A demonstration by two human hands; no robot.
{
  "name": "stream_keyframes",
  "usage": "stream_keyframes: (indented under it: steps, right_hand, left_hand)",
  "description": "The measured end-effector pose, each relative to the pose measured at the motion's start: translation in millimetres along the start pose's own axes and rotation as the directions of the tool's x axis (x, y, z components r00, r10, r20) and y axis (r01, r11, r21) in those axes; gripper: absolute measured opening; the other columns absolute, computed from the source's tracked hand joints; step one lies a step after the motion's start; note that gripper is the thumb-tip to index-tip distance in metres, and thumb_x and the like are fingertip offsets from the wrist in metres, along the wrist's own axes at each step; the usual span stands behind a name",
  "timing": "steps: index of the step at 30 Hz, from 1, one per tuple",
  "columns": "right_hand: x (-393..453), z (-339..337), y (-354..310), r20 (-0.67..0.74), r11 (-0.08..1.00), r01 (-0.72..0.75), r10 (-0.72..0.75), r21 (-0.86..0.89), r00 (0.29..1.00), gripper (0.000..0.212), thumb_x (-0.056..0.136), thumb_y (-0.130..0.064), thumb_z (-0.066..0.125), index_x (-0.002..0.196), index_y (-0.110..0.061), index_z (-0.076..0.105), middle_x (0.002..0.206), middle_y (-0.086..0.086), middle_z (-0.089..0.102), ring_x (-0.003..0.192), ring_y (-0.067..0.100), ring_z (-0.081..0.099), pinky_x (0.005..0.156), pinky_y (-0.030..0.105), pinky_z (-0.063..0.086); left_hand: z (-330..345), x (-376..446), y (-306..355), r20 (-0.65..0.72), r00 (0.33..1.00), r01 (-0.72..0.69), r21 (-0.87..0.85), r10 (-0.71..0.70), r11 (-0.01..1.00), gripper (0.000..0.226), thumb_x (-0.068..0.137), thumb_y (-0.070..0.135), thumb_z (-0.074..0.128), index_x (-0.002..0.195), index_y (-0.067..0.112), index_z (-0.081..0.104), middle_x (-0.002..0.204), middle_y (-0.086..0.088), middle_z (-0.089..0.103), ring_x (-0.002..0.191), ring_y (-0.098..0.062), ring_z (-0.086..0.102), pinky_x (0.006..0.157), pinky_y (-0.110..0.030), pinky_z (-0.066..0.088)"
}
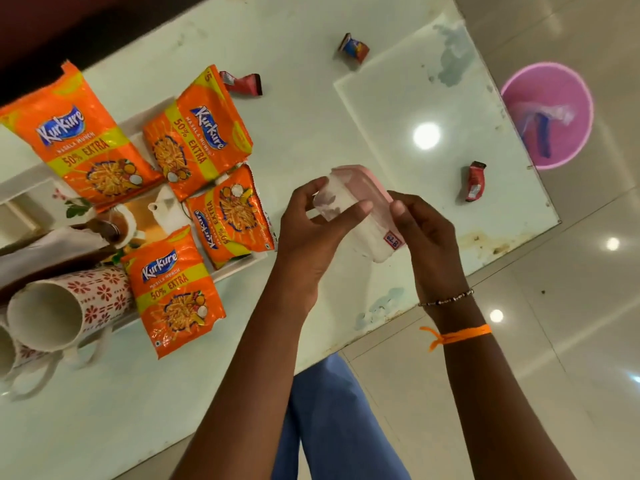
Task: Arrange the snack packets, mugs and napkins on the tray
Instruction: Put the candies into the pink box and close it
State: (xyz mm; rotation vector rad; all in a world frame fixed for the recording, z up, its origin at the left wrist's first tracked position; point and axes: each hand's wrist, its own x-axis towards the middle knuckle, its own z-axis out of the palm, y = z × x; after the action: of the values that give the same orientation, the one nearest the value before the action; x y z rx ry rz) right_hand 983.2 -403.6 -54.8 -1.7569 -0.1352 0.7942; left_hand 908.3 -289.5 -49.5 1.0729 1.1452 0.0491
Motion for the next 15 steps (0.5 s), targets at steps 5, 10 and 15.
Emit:
stream_keyframes:
  steps: [5, 10, 15]
  right_hand:
    - [18.2, 6.5, 2.1, 0.062, 0.995, 0.055, -0.050, -0.078, 0.997, 0.020, 0.089, -0.020, 0.052, 0.088, -0.032, 0.068, 0.067, -0.024, 0.070, 0.068, -0.005, 0.059, 0.064, 0.011, 0.046]
    - [41.0, 8.0, 14.0, -0.145, 0.990, 0.017, -0.037, -0.139, 0.989, 0.028, 0.092, -0.018, 0.049, 0.066, -0.024, 0.057, 0.057, -0.009, 0.049, 0.059, 0.009, 0.040, 0.056, 0.026, 0.033]
    - [82.0, 6.4, 22.4, -0.101, 0.876, -0.075, 0.030, -0.477, 0.994, 0.022, 0.092, -0.013, 0.048, 0.092, -0.007, 0.069, 0.086, 0.014, 0.070, 0.076, 0.022, 0.056, 0.070, 0.027, 0.040]
  left_hand:
    - [-5.5, 6.3, 3.7, -0.086, 0.995, -0.041, 0.061, 0.047, 0.997, 0.061, 0.064, 0.030, 0.082, 0.116, 0.022, 0.052, 0.117, 0.002, 0.057, 0.092, -0.006, 0.061, 0.052, -0.002, 0.045]
    - [-14.5, 8.4, 8.3, -0.002, 0.999, -0.047, 0.047, 0.047, 0.998, 0.056, 0.064, 0.024, 0.083, 0.111, 0.027, 0.052, 0.111, 0.008, 0.057, 0.101, -0.013, 0.061, 0.058, -0.005, 0.049]
    - [-18.6, -1.5, 7.2, 0.030, 0.994, -0.103, 0.070, 0.101, 0.992, 0.063, 0.062, 0.023, 0.083, 0.111, 0.037, 0.047, 0.113, 0.017, 0.050, 0.101, -0.003, 0.058, 0.068, -0.010, 0.054]
